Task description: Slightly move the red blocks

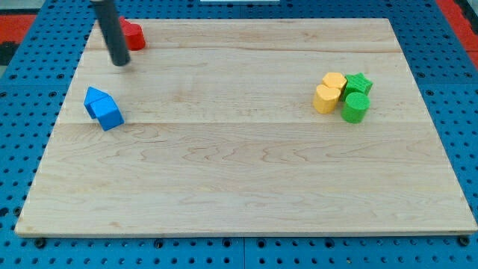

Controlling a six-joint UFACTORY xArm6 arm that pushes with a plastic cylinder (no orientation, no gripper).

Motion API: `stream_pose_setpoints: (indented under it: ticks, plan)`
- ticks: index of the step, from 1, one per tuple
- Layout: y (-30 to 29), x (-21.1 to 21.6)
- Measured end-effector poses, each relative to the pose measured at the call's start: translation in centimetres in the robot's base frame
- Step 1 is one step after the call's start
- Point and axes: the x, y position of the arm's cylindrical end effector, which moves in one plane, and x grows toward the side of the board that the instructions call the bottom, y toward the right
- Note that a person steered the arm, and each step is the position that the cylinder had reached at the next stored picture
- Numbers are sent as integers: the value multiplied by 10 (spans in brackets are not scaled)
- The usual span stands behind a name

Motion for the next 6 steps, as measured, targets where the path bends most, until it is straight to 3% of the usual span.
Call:
stream_pose_setpoints:
  ticks: [1,2,3,5,6]
  plan:
    - [-56,-27]
    - [-76,-26]
    - [-76,-31]
    - [-35,-88]
    - [-1,-22]
